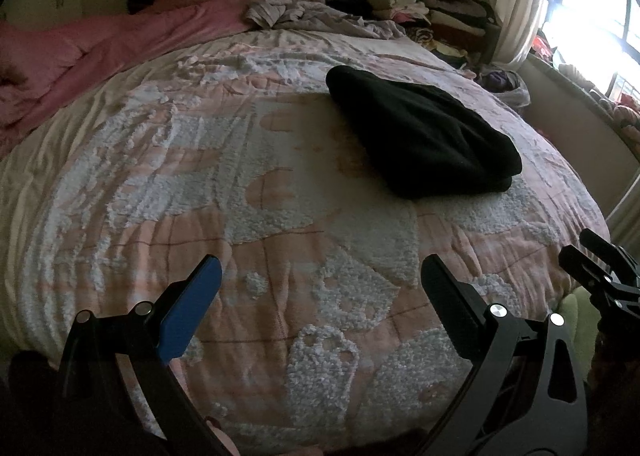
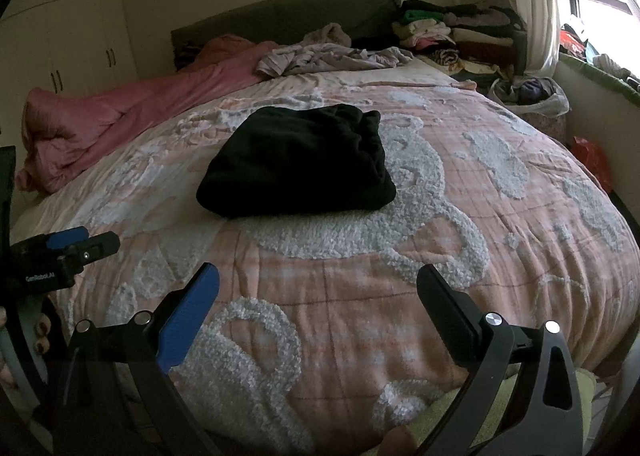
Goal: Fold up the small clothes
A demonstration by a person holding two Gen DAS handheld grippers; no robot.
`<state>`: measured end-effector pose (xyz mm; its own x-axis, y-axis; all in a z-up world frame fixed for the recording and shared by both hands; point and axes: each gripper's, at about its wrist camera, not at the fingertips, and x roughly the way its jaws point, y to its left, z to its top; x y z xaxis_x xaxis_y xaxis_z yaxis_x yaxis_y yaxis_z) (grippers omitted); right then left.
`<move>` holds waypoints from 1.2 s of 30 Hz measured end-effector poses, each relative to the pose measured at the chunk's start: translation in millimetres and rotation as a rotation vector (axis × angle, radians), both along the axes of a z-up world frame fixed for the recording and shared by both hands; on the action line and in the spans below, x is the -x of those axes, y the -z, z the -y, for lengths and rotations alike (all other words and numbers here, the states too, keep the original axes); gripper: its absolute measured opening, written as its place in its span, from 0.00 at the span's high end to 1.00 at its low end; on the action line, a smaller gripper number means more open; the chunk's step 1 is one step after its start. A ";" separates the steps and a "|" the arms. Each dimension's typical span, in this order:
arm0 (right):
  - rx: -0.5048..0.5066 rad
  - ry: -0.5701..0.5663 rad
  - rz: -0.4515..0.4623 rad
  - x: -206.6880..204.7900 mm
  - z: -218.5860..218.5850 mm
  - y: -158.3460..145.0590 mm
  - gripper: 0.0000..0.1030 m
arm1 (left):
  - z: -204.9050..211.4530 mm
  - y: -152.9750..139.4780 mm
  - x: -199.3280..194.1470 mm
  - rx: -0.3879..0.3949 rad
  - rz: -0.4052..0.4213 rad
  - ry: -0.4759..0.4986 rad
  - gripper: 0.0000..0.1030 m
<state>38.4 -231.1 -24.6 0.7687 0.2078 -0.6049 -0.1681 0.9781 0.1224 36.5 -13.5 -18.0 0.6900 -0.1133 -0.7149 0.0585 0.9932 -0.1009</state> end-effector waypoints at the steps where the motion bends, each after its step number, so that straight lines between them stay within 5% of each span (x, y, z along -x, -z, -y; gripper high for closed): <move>1: 0.001 0.001 0.000 -0.3 0.1 0.1 0.04 | 0.2 0.2 0.0 0.001 0.001 -0.001 0.09; 36: 0.006 -0.001 0.000 1.0 -1.3 0.5 0.04 | -5.2 -5.6 0.8 -0.013 0.008 -0.016 0.09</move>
<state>37.5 -229.9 -25.1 0.7685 0.2044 -0.6063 -0.1688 0.9788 0.1160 35.7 -8.3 -12.4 0.6972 -0.0931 -0.7108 0.0436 0.9952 -0.0876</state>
